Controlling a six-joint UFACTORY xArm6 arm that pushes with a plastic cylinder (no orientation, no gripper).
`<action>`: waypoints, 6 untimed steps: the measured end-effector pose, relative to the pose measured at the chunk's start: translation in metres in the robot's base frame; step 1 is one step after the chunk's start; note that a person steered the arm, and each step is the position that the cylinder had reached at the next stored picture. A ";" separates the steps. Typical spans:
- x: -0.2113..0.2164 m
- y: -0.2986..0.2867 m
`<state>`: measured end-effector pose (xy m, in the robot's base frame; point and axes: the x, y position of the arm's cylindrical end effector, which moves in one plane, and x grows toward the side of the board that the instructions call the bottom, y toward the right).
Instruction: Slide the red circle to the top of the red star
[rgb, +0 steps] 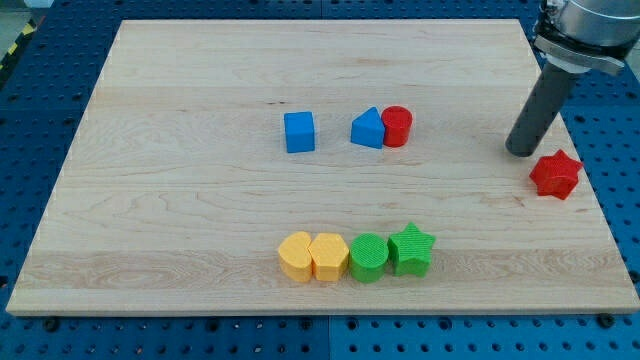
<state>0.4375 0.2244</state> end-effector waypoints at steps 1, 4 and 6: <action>-0.010 -0.012; -0.032 -0.079; -0.073 -0.117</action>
<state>0.3647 0.1074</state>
